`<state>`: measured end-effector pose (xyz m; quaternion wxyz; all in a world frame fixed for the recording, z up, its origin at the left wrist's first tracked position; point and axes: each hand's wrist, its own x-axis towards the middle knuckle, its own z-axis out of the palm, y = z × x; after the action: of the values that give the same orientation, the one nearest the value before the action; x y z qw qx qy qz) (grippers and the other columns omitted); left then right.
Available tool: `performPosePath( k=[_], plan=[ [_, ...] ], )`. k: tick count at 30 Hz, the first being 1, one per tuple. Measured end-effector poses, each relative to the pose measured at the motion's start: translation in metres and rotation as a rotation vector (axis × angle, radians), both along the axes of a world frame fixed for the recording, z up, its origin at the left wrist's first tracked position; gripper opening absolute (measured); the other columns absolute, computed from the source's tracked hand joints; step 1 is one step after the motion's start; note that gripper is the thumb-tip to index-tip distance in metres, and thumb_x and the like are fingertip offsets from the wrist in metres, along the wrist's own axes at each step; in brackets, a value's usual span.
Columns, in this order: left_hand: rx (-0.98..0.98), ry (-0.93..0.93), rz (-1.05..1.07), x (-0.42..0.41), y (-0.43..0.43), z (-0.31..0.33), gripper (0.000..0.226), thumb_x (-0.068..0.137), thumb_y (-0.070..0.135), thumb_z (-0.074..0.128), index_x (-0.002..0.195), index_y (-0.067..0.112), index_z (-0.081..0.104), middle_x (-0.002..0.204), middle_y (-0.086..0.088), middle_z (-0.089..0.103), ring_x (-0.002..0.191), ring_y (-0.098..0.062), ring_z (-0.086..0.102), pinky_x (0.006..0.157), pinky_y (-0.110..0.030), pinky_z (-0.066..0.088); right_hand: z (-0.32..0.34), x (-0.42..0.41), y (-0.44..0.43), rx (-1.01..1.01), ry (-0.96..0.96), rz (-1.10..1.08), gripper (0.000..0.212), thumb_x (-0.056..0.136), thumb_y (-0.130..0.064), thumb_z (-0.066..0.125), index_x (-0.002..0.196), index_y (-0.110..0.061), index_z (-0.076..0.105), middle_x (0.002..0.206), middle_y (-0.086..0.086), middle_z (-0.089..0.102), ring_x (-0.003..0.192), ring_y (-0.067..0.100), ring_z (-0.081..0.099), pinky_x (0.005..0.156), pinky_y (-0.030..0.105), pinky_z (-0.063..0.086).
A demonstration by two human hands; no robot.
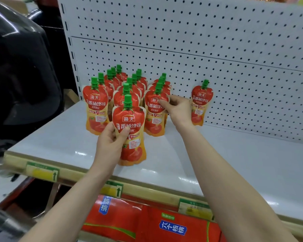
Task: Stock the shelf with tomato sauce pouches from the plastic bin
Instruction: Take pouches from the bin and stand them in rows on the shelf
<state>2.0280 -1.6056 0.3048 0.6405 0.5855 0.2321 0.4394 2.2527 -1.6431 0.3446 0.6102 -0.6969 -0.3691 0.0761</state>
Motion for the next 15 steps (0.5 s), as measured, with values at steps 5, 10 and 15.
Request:
performPosePath(
  k=[5, 10, 15],
  plan=[
    [0.006, -0.008, -0.039, 0.006, -0.006, 0.002, 0.028, 0.091, 0.023, 0.06, 0.119, 0.02, 0.061, 0.109, 0.0, 0.072, 0.102, -0.014, 0.069, 0.082, -0.029, 0.057, 0.02, -0.015, -0.034, 0.094, -0.115, -0.171, 0.024, 0.084, -0.03, 0.076, 0.105, -0.023, 0.068, 0.086, -0.006, 0.066, 0.073, 0.007, 0.058, 0.067, 0.021, 0.052],
    [0.006, -0.008, -0.109, 0.02, -0.014, 0.006, 0.029, 0.092, 0.022, 0.059, 0.121, 0.019, 0.06, 0.111, 0.0, 0.072, 0.103, -0.014, 0.068, 0.083, -0.028, 0.056, 0.029, -0.052, -0.076, -0.131, -0.048, 0.213, 0.019, 0.089, -0.039, 0.069, 0.095, -0.022, 0.073, 0.088, 0.004, 0.074, 0.076, 0.01, 0.065, 0.067, 0.03, 0.054],
    [0.014, 0.027, -0.176, 0.029, -0.023, 0.005, 0.029, 0.092, 0.022, 0.06, 0.12, 0.019, 0.061, 0.111, 0.0, 0.072, 0.104, -0.015, 0.068, 0.085, -0.031, 0.056, 0.026, -0.053, -0.083, -0.107, -0.029, 0.313, 0.01, 0.09, -0.014, 0.07, 0.097, -0.009, 0.074, 0.084, 0.001, 0.076, 0.073, 0.009, 0.069, 0.063, 0.02, 0.053]
  ],
)
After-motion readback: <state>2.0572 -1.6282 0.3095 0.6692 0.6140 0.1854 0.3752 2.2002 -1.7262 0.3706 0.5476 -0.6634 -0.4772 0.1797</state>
